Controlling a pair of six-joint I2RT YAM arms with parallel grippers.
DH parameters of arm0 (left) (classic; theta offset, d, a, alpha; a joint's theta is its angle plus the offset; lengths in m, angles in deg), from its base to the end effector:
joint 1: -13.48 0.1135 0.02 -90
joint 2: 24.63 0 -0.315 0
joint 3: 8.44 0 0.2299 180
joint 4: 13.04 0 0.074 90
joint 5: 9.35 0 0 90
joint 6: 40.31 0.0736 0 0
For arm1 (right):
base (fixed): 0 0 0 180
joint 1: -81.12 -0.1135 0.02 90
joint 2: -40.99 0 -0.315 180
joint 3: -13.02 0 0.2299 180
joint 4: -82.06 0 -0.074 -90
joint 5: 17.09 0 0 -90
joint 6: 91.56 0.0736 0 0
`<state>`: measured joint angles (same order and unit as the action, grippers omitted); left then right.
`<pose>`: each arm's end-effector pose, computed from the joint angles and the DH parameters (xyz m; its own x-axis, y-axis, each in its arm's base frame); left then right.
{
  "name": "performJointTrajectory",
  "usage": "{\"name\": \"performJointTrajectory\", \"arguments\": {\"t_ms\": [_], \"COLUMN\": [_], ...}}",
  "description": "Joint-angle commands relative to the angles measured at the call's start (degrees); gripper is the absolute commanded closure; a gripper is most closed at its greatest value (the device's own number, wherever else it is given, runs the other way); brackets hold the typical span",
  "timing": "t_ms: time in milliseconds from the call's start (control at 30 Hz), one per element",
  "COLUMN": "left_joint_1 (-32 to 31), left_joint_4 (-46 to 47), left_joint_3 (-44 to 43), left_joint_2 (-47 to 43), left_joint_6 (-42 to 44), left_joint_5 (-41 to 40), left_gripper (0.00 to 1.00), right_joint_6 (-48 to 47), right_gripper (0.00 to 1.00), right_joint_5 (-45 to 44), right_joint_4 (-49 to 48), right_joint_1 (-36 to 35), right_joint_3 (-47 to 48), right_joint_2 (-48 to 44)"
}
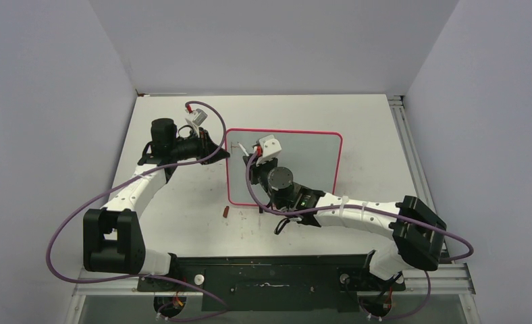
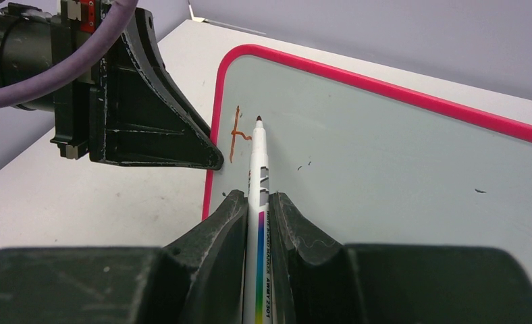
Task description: Write a sentence on the whiteboard
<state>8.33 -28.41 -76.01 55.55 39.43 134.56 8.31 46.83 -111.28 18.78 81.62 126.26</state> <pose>0.2877 -0.0856 0.3186 -0.5958 -0.0516 -0.8015 0.6682 0.5218 -0.5304 0.1931 0.2986 0.3533 -0.1280 0.0874 -0.9879 -0.5784 0.8026 0.1460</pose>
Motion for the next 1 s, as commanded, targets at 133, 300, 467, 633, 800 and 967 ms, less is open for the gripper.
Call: {"name": "performJointTrajectory", "arguments": {"t_ms": [133, 300, 467, 633, 800, 967], "left_joint_1": [-0.87, -0.9, -0.84, -0.91, -0.92, -0.89], "left_joint_4": [-1.68, -1.68, -1.68, -1.68, -1.68, -1.68], "left_joint_3": [-1.69, -1.69, -1.68, -1.69, -1.63, -1.55], "left_joint_2": [-1.08, -1.16, -1.28, -1.42, -1.49, -1.52], "left_joint_6": [-0.1, -0.11, -0.11, -0.11, -0.11, -0.11], "left_joint_5": [1.75, 1.79, 1.76, 1.81, 1.76, 1.77], "left_gripper": [1.0, 1.0, 1.0, 1.0, 1.0, 1.0], "right_joint_6": [-0.64, -0.28, 0.11, 0.7, 1.57, 2.66], "right_gripper": [0.95, 0.95, 0.95, 0.95, 0.95, 0.95], "right_joint_5": [-0.93, -1.9, -3.0, -3.45, -3.23, -3.12], "right_joint_4": [-3.1, -2.59, -2.18, -1.52, -0.71, -0.12], "right_joint_1": [-0.24, -0.23, -0.23, -0.22, -0.32, -0.45], "right_joint_3": [3.3, 3.24, 2.56, 1.61, 0.82, -0.39], "right_joint_2": [1.69, 2.06, 1.76, 1.18, 1.18, 0.71]}}
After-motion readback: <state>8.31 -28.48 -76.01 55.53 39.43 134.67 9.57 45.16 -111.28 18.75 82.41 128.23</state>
